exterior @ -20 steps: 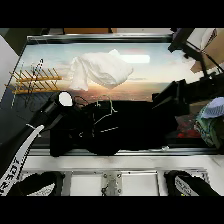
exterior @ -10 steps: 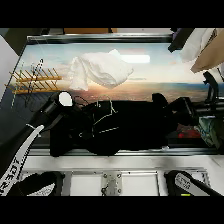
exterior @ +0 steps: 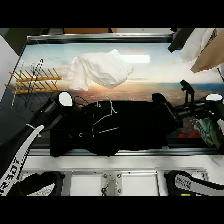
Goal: Fold the clothes and pants, and hang the long-sleeved shirts on hangers.
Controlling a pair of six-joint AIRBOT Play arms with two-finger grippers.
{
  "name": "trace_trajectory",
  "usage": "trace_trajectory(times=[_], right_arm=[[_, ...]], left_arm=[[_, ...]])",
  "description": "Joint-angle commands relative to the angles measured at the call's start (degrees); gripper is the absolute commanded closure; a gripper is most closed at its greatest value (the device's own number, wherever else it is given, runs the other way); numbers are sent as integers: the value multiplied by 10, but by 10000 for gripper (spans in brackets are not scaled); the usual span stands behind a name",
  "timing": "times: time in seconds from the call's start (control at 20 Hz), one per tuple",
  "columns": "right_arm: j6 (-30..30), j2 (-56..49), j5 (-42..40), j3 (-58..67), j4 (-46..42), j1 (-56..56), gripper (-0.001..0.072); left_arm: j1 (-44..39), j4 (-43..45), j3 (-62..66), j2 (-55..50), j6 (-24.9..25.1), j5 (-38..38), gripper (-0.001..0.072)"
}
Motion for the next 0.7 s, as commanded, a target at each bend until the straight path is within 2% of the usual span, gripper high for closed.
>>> trace_trajectory(times=[0.0,0.65], right_arm=[[-11,-16,-18,-1,4,37,102],[-10,-16,-27,-1,28,62,102]], left_arm=[[0,0,0,0,0,1,693],[0,0,0,0,0,1,693]])
